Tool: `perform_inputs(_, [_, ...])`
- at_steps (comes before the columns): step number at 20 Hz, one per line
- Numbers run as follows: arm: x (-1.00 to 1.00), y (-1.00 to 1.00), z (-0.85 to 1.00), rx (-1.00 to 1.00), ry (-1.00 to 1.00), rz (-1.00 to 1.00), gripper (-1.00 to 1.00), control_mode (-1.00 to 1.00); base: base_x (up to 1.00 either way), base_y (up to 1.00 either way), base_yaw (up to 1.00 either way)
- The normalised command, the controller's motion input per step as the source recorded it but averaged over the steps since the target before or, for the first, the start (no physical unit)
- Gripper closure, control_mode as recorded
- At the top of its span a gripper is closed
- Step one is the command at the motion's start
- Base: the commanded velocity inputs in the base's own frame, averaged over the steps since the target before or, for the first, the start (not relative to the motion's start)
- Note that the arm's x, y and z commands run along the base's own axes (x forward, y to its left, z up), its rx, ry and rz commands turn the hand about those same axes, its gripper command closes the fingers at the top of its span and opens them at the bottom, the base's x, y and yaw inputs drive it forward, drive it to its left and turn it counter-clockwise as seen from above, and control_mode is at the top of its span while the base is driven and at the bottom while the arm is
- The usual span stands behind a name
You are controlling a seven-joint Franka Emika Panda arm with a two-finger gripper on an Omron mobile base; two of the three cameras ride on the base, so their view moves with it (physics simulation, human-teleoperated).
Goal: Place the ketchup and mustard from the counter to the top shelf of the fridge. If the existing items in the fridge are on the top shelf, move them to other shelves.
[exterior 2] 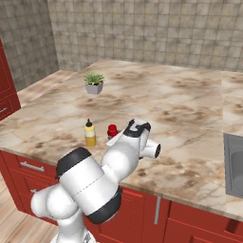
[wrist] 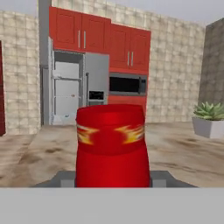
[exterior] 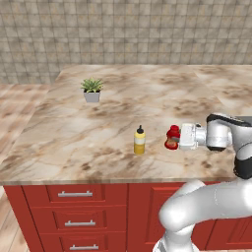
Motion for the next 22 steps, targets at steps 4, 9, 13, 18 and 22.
perform_inputs(4, [-0.61, 0.00, 1.00, 0.00, -0.16, 0.00, 1.00, -1.00, 0.00, 0.00, 0.00])
perform_inputs(9, [-0.75, 0.07, 1.00, 0.00, 0.00, 0.00, 1.00, -1.00, 0.00, 0.00, 0.00])
perform_inputs(13, [-0.73, 0.38, 0.99, 0.00, 0.07, 0.00, 1.00, -1.00, 0.00, 0.00, 0.00])
perform_inputs(18, [-0.58, 0.72, 0.63, 0.00, 0.12, 0.00, 1.00, -1.00, 0.00, 0.00, 0.00])
perform_inputs(22, [-0.53, 0.61, 0.04, 0.07, -0.01, 0.01, 1.00, -1.00, 0.00, 0.00, 0.00])
